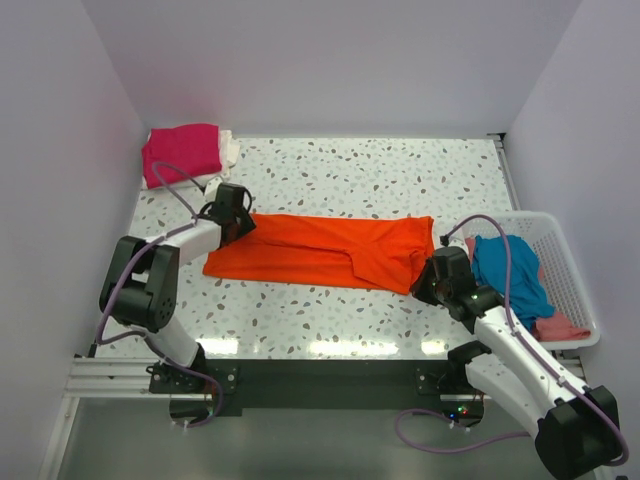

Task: Fold and stack the t-shirts
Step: Fold the tshirt

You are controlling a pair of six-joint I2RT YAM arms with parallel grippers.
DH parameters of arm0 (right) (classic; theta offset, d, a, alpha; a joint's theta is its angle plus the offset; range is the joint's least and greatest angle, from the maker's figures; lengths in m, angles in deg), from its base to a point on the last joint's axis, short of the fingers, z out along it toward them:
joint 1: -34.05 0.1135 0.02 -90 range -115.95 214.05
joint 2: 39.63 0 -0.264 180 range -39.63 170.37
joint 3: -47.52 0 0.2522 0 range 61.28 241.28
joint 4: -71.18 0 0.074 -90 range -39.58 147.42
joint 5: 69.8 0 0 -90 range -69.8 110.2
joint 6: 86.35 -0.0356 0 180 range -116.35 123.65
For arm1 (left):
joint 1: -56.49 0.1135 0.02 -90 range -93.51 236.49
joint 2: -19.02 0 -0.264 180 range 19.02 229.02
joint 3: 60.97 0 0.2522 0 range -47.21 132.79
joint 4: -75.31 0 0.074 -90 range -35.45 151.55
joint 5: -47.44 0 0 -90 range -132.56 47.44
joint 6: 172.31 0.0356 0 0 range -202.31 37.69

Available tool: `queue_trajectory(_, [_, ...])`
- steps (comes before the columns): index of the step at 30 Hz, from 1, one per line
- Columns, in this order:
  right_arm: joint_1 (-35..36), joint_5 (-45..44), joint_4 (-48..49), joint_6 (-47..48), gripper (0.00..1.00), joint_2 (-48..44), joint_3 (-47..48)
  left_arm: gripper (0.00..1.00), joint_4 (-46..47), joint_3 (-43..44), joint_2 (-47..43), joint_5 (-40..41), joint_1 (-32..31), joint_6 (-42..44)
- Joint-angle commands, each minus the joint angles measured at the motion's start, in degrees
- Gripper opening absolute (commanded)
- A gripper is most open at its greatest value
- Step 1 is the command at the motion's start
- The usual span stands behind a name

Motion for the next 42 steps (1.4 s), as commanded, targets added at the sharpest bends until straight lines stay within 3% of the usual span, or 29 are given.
queue_trajectory(1, [-0.2,-0.9,-0.3,0.0,0.11,-0.7,1.9,0.43,0.5,-0.8,-4.0,0.2,0.5,-0.3])
queue_trajectory(42, [-0.3,-1.1,-0.3,-0.2,0.12,0.1,2.7,0.43,2.0,-11.6,-10.6,-2.8,0.7,-1.4])
